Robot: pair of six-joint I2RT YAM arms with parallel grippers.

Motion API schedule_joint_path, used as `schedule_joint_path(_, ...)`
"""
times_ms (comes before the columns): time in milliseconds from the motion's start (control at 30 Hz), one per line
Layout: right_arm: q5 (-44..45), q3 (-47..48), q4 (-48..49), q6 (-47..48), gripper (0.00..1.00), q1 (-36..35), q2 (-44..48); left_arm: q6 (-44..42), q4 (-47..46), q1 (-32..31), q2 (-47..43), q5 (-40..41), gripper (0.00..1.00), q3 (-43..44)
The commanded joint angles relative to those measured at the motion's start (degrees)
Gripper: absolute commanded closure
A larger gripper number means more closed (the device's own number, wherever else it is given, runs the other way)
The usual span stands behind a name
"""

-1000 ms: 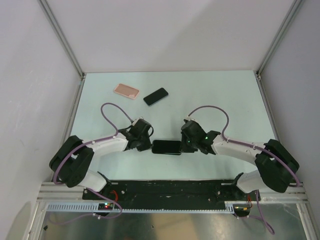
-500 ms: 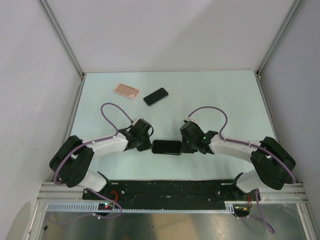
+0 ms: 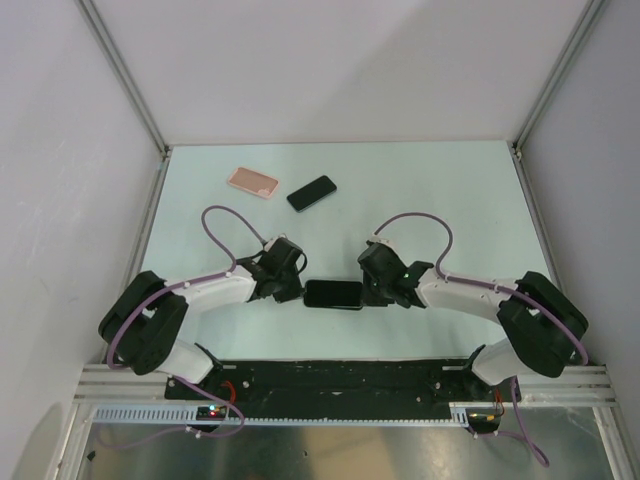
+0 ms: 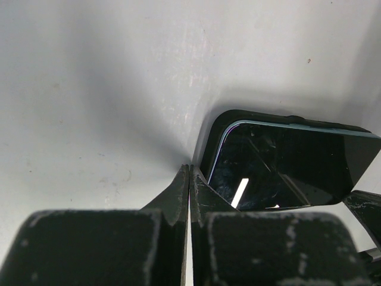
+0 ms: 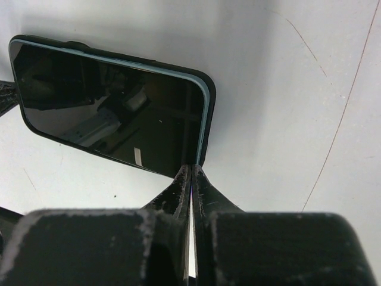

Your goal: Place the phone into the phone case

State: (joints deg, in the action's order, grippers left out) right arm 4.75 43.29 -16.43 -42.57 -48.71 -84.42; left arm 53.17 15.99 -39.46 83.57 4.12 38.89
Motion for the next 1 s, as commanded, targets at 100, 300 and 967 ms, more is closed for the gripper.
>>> schedule_joint_path(100,3.5,-0.3,0.7,-0.3,1.0,-1.5,-6.2,1.1,-1.0,-0.1,0.1,-1.9,1.0,-0.3)
schedule_joint_path(300,3.4,-0.2,0.7,-0.3,1.0,-2.3,-8.2,1.1,-0.9,-0.2,0.3,-2.0,1.0,-0.3)
schedule_joint_path(967,4.5,13.8,-1.8,12.7,0.68,7.0,-1.5,-3.3,3.4,4.0,-8.4,0.1,0.89,-0.1)
